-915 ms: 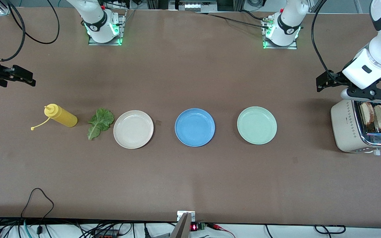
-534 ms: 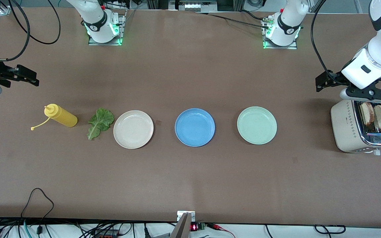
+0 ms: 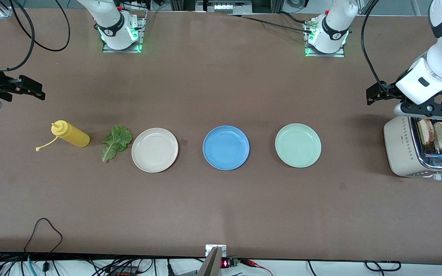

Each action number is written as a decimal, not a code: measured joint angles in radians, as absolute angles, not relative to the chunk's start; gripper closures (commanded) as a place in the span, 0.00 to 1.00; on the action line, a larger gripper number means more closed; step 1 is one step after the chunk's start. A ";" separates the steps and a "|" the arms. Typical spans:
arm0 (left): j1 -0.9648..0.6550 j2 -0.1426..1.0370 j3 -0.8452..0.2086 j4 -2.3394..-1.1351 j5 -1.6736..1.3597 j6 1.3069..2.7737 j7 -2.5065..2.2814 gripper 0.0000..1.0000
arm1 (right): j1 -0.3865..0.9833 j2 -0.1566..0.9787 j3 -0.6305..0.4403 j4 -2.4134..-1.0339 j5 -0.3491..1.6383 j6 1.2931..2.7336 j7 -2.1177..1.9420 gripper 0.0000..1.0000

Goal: Make sandwich in blue plate with both arms
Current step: 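Reach the left gripper into the toaster while the right gripper approaches lettuce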

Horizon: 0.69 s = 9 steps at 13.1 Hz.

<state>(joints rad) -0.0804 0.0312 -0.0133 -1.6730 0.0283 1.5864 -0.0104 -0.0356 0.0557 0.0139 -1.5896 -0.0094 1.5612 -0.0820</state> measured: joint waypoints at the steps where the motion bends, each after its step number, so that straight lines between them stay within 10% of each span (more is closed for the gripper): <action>1: -0.079 0.035 -0.012 -1.673 0.028 1.557 -0.010 0.00 | -0.036 0.057 0.013 -1.590 -0.009 1.561 -0.082 0.00; 9: -0.052 0.200 -0.001 -1.678 0.425 1.421 -0.009 0.00 | -0.034 0.131 0.015 -1.600 -0.007 1.542 -0.089 0.00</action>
<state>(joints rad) -0.0522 0.2004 -0.0015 -1.6775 0.4252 1.4212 -0.0086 -0.0336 0.1315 0.0145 -1.5995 -0.0073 1.5421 -0.0894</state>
